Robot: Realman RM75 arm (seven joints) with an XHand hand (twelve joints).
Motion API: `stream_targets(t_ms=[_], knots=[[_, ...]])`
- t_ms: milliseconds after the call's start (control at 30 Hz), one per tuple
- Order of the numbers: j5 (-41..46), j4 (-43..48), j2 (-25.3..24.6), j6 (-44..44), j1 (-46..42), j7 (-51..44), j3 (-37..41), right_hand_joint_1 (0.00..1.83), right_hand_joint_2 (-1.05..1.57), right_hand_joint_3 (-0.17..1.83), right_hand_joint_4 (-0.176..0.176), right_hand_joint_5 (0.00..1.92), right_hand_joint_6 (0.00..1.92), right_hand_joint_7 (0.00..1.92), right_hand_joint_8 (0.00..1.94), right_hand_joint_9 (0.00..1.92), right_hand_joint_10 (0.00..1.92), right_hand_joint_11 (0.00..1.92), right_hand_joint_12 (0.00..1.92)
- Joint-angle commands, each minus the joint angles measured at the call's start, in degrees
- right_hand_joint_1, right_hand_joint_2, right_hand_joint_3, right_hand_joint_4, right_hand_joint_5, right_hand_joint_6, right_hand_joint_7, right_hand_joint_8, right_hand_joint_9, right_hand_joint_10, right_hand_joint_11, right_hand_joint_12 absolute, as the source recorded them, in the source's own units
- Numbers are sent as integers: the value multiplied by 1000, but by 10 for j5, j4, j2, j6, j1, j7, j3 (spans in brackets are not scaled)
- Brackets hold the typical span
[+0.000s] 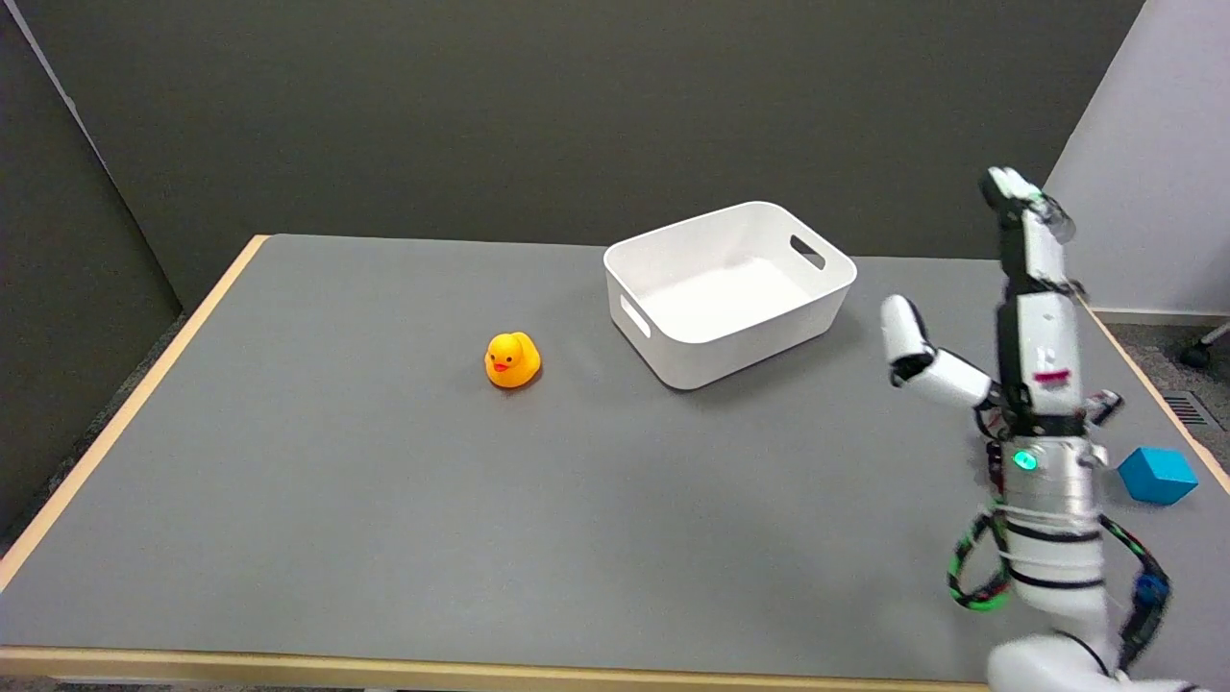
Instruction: Pick up the grape.
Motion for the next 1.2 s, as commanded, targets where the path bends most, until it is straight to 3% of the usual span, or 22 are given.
stream_targets(t_ms=[33, 267, 333, 467, 700, 767, 867, 1200], knots=[[227, -114, 4, 55, -125, -54, -8, 589, 634, 952, -176, 48, 362, 78, 303, 9, 237, -1, 165], [326, -163, -1, 22, -97, -39, -62, 559, 614, 938, -176, 42, 318, 60, 279, -1, 195, -1, 102], [349, -170, -2, 13, -91, -34, -69, 739, 628, 989, -175, 63, 234, 72, 192, 35, 74, -1, 128], [385, -173, -5, -6, -81, -22, -77, 479, 633, 895, -176, 23, 196, 6, 153, -1, 29, -1, -1], [389, -164, -6, -9, -67, -19, -77, 514, 642, 836, -176, -1, 196, -1, 82, -1, -1, -1, -1], [387, -163, -6, -9, -63, -19, -77, 564, 571, 886, -176, 34, 72, -1, 76, -1, -1, -1, -1], [389, -161, -9, -12, -56, -19, -80, 492, 640, 848, -176, -1, 173, -1, 58, -1, -1, -1, -1], [415, -174, -17, -57, -26, -19, -84, 483, 636, 844, -176, 0, 163, -1, 24, -1, -1, -1, -1]])
